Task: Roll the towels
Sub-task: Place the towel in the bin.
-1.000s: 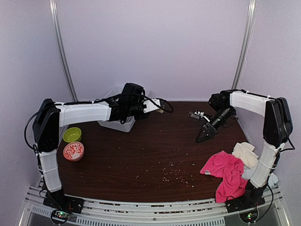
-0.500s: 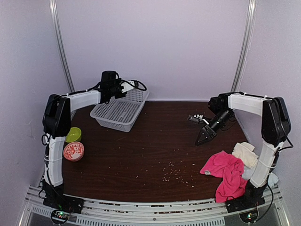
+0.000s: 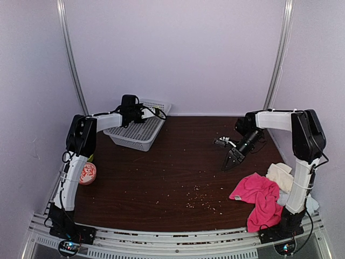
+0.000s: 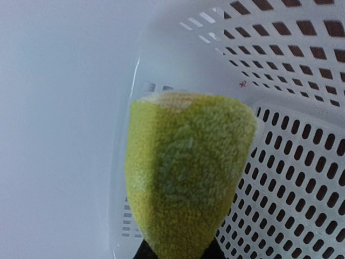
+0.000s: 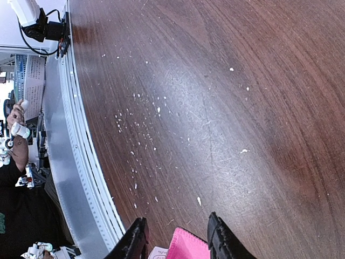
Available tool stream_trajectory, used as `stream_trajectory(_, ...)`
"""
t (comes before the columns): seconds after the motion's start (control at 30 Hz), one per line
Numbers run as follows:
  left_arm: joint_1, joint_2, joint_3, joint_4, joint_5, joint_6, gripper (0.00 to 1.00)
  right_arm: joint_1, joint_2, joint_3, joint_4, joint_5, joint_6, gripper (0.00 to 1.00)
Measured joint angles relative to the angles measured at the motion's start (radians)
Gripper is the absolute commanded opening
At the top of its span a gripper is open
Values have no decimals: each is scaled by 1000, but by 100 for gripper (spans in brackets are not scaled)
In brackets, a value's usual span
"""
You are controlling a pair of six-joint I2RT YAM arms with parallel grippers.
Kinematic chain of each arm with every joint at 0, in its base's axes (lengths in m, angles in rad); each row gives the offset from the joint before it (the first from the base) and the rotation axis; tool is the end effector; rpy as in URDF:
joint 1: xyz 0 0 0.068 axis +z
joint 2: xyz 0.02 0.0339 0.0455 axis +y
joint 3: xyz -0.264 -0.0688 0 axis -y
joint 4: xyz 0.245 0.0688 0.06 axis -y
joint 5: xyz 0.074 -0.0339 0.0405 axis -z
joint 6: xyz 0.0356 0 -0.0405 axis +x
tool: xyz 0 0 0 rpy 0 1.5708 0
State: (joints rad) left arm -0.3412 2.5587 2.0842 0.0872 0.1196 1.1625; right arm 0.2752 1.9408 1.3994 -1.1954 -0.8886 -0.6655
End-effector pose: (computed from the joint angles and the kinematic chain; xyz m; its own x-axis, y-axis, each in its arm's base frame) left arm 0.5517 -0.2004 0.1590 0.2592 0.8750 -0.4090 0.4999 0.2408 0.8319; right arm 0.3201 0.1191 0.1897 -0.7170 -0.6070 -0.3427 -0.6237 0.3392 0.7042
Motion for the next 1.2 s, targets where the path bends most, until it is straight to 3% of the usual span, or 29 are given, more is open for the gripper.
stream_trajectory(0.33,51,92,55,79,56,40,0,12,47,0,5,23,18,37)
stream_trajectory(0.53,53,123,55,124,55,35,23,29,48,0,10,40,26,36)
stream_trajectory(0.8,52,132,55,167,58,16,31,45,53,0,15,61,36,36)
stream_trajectory(1.2,51,140,52,142,59,10,71,46,54,0,14,78,41,35)
